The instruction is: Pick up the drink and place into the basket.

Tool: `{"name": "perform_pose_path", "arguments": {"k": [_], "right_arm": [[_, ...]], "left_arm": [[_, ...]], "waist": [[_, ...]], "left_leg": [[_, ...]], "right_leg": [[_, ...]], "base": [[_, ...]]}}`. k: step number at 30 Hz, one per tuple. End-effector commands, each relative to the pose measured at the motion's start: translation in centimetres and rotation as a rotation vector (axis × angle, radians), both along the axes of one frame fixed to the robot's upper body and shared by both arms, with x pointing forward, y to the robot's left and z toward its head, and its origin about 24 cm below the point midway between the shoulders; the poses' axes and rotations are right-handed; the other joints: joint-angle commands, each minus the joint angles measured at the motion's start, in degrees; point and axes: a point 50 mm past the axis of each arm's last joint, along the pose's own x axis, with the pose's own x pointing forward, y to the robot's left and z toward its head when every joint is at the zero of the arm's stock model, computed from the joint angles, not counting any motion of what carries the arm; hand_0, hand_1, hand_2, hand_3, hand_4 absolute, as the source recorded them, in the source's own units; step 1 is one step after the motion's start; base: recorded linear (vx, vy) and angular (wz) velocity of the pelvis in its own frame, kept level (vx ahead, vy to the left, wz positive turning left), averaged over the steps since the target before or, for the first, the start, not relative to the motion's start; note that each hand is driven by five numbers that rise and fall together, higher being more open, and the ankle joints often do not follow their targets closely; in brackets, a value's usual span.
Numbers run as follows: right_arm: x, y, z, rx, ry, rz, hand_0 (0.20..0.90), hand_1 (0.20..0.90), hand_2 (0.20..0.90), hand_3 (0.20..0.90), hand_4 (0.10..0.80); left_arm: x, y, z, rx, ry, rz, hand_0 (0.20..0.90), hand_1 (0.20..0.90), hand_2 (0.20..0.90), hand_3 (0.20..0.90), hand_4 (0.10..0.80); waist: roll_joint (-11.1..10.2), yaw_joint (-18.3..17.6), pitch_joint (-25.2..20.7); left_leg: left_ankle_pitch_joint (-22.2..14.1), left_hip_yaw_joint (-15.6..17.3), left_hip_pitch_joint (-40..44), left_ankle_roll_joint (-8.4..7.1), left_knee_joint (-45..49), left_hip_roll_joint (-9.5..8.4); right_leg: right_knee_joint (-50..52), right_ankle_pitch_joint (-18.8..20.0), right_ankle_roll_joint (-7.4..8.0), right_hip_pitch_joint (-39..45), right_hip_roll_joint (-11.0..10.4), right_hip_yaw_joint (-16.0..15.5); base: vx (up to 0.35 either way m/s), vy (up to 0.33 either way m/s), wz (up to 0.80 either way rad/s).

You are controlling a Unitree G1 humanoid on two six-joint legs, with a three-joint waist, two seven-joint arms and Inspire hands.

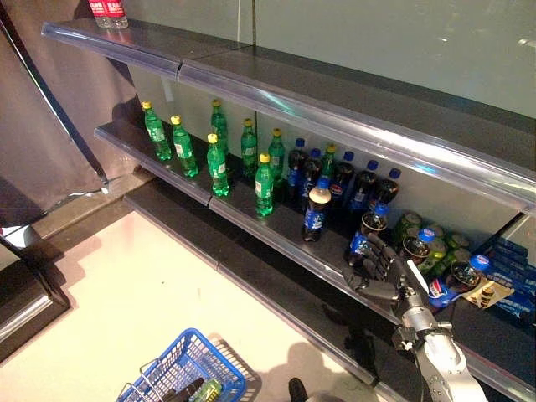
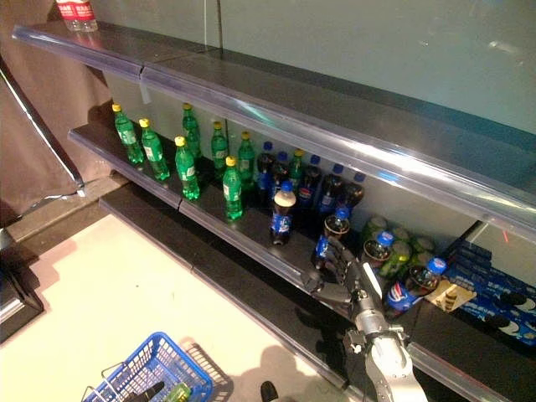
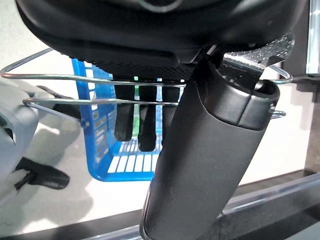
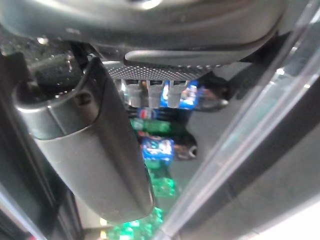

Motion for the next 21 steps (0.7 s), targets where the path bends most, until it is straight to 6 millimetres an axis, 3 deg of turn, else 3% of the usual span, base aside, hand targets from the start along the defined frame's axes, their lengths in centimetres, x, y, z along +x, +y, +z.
{"name": "perform_pose_path", "arguments": {"k": [1, 9, 21], "right_arm": [[1.8, -1.8, 7.7, -0.049, -0.431, -0.081, 0.9, 0.9, 0.9, 0.9, 0.8], [1.2, -2.9, 11.3, -0.104, -0.614, -0.135, 0.9, 0.9, 0.9, 0.9, 0.8], [1.9, -3.0, 12.2, -0.121, -0.681, -0.281, 0.9, 0.9, 0.9, 0.9, 0.8]], "left_arm": [[4.6, -0.7, 0.9, -0.032, -0.221, 0.043, 0.3, 0.3, 0.3, 0.2, 0.1], [4.0, -0.1, 1.0, -0.027, -0.227, 0.063, 0.3, 0.3, 0.3, 0.2, 0.1], [4.2, -0.5, 0.8, -0.029, -0.21, 0.058, 0.3, 0.3, 0.3, 0.2, 0.1]], "waist": [[1.92, 1.13, -0.05], [1.42, 2.19, 0.51], [1.45, 4.45, -1.05]], "left_leg": [[-8.69, -12.3, -4.24, 2.35, 7.16, -2.88], [-8.9, -12.48, -4.52, 2.25, 7.12, -3.28], [-8.56, -12.76, -4.3, 1.91, 6.32, -2.98]], "right_leg": [[7.76, -7.61, 2.56, -0.42, 1.24, -3.14], [6.48, -6.0, 3.67, -1.11, 0.71, -5.38], [3.45, -6.29, 2.81, 1.62, 0.95, -7.59]], "base": [[-0.028, 0.054, 0.0], [-0.008, 0.014, 0.0], [0.043, -0.026, 0.02]]}}
